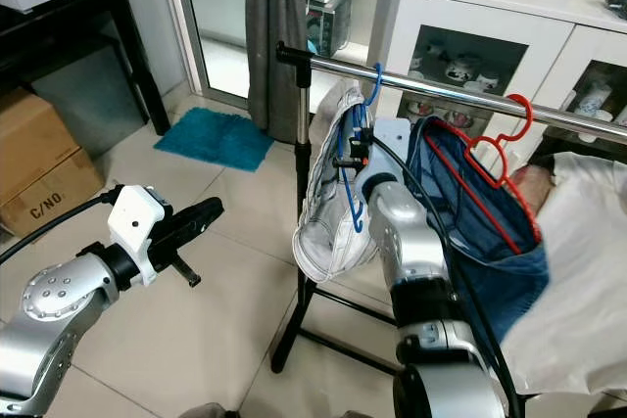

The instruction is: Hang hanger

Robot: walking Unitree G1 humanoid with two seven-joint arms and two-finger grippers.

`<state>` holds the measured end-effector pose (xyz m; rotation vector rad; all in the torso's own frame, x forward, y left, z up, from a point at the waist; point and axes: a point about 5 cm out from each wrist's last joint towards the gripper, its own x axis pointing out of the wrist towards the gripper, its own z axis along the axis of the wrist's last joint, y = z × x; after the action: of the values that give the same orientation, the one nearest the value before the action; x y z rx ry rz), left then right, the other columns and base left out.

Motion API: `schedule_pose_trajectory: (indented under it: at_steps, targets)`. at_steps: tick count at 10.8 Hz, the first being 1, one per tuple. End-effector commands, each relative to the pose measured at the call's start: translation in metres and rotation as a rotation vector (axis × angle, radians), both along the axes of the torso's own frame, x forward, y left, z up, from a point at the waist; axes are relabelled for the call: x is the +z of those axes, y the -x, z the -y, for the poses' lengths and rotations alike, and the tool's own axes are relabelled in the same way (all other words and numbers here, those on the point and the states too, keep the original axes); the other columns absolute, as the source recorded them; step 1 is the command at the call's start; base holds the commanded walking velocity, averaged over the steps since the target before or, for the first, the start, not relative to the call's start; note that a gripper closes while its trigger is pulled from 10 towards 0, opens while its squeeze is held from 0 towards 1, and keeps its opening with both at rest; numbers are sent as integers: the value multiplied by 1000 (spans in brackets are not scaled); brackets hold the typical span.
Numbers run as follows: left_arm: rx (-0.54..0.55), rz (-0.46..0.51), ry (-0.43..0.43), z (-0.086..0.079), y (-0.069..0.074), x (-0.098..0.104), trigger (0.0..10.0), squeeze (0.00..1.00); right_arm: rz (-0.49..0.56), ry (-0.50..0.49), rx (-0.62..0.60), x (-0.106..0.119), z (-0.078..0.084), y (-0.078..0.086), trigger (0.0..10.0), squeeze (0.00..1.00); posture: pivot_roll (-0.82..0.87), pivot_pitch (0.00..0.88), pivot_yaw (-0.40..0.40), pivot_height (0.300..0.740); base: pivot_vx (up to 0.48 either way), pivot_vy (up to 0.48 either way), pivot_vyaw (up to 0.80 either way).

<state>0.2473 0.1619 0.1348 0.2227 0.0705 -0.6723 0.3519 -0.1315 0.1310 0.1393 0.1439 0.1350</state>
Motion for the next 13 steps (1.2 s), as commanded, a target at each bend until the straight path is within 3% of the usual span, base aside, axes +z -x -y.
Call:
schedule_pose_trajectory:
  at_steps: [1, 3, 6, 8, 13]
  targets:
    - [44, -2, 1, -6, 0, 1, 10000, 0, 183, 3, 9, 32, 3, 0, 0, 0, 18, 0, 2, 740, 0, 0, 0]
    - [76, -17, 4, -4, 1, -4, 10000, 0, 276, 19, -16, 40, 11, 11, 0, 0, 13, 0, -2, 740, 0, 0, 0]
    - [78, -23, 29, 1, -1, -5, 10000, 0, 354, -2, 27, 45, 10, 21, 0, 0, 9, 0, 2, 740, 0, 0, 0]
    - [97, -38, 36, -2, 0, -6, 10000, 0, 344, 26, 118, 35, 10, 38, 0, 0, 1, 0, 3, 740, 0, 0, 0]
    - [84, -47, 41, -1, 0, -9, 10000, 0, 294, 15, 128, 12, 24, 78, 0, 0, -15, 0, 14, 740, 0, 0, 0]
